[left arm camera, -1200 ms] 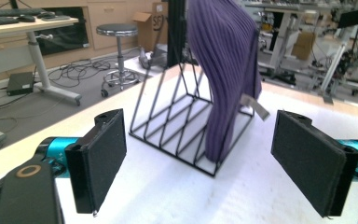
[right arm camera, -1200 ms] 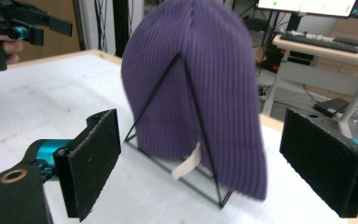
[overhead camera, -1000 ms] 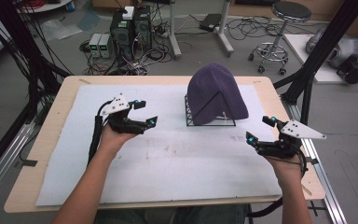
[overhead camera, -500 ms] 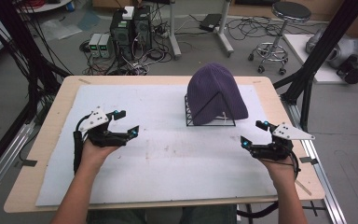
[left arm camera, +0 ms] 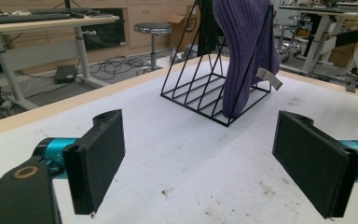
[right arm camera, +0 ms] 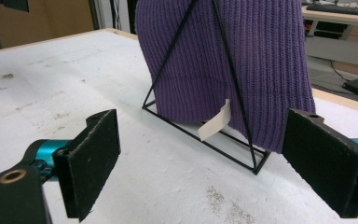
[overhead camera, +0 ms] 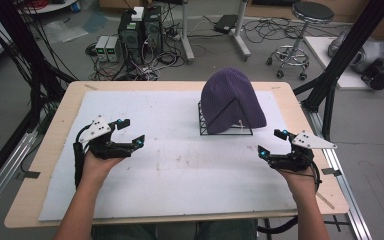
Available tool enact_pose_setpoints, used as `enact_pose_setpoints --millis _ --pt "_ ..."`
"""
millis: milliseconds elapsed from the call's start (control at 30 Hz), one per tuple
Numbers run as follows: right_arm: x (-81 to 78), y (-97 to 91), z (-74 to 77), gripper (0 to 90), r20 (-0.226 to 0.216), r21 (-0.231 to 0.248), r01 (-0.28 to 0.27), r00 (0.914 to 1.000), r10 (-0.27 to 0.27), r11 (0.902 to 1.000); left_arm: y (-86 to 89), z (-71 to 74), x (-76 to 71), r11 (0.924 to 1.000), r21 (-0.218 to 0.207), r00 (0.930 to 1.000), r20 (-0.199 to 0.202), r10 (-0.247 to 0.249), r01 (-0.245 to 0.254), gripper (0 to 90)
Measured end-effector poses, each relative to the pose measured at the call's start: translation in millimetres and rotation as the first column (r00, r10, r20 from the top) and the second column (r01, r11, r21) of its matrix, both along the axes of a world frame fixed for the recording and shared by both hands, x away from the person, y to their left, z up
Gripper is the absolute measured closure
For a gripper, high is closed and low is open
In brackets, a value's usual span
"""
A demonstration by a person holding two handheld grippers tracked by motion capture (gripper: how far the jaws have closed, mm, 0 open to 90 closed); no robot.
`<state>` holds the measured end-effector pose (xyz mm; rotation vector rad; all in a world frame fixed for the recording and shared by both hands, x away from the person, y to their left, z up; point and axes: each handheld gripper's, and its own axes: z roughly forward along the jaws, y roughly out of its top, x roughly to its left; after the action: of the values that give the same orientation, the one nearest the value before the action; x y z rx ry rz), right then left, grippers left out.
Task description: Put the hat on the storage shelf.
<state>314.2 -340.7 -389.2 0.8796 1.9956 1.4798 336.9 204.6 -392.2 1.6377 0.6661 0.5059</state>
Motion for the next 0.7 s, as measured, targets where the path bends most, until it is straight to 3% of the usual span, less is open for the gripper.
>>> enact_pose_setpoints --millis 167,433,700 --pt "1.2 2.1 0.3 11.4 -0.013 0.04 -0.001 0.9999 0.001 0.9992 -2.8 -0.7 0.2 0.9997 -0.008 0.9996 0.012 -0.025 0.025 17.3" --pt "3.1 5.0 -1.2 11.3 -0.023 0.025 -0.004 0.9997 0.005 0.9997 -5.2 -2.8 6.2 0.9999 0.013 1.0 -0.008 0.001 -0.001 17.3" --pt "3.7 8.6 -3.3 11.3 -0.035 0.016 -0.009 0.9994 0.01 0.9998 -16.5 -4.1 7.9 0.9979 0.06 0.9995 -0.021 -0.023 0.024 17.3"
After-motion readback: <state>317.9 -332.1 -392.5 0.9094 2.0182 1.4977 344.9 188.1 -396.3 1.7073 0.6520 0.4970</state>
